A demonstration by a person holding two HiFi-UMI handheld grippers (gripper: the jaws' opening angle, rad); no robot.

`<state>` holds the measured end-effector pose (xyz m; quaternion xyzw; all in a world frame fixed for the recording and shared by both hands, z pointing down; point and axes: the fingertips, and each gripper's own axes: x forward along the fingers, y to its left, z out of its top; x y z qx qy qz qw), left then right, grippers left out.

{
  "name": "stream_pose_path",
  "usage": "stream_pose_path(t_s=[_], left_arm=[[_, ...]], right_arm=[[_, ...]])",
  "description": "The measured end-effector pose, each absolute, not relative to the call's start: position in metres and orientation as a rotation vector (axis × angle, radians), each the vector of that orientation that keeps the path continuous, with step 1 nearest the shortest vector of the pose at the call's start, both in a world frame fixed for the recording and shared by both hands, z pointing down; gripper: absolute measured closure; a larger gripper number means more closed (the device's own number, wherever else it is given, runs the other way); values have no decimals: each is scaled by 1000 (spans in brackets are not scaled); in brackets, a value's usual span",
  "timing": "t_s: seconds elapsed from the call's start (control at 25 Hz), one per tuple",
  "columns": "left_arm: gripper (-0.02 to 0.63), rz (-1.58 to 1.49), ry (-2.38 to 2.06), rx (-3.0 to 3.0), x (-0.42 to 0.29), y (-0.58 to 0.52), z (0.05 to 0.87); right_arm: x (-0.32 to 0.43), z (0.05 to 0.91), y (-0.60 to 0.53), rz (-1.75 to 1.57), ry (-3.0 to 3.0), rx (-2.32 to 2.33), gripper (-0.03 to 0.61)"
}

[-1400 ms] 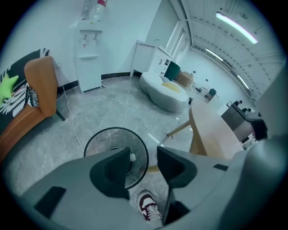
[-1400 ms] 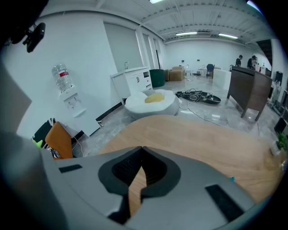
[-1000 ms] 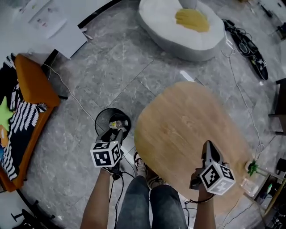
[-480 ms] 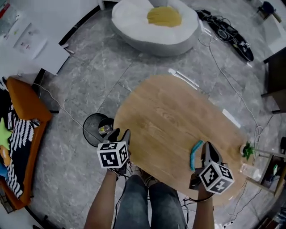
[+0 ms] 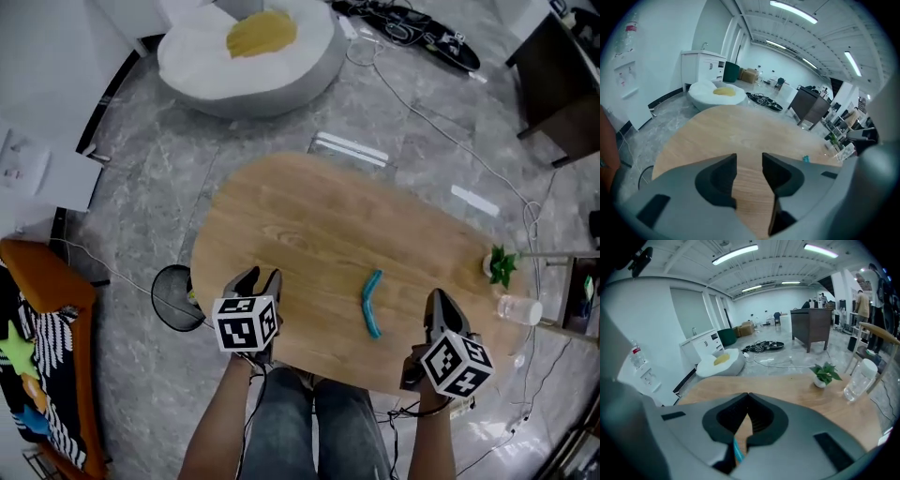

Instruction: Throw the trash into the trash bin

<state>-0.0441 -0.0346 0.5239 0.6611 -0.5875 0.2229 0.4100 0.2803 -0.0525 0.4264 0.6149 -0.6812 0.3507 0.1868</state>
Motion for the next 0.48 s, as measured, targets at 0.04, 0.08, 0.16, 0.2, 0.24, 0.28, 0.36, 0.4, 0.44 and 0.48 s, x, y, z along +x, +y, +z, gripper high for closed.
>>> stream_pose_path(t_s=[0.04,0.08,0.16,0.2,0.24,0.28,0.36,0.4,0.44,0.48], left_arm=[[446,571,-1463,1684,-32,-40,523],[446,580,-1446,1704,-19,-44,521],[449,604,-1408,1749,8,-53,519],[449,619,-1387,1773,22,-57,519],[449,634,-1366,1797,35,-61,519],[449,647,-1348,1818,47,-65,520],[449,666,-1318,1848,69,-71,521],[449,671,-1306,1858,79,-73,522],[449,675,-1296,1865,88,-74,523],[449,678,-1287,1870,97,-76,523]], right_arm=[[290,428,-50,998,-1905,1749,577],[300,430,-47,1009,-1892,1766,577],[320,433,-41,1032,-1865,1796,577],[329,435,-38,1043,-1852,1810,577],[338,437,-35,1053,-1840,1823,577],[345,439,-33,1062,-1829,1834,577],[359,443,-29,1075,-1813,1849,577],[366,444,-27,1079,-1805,1855,577],[373,446,-25,1084,-1797,1861,577],[380,447,-24,1088,-1789,1868,577]])
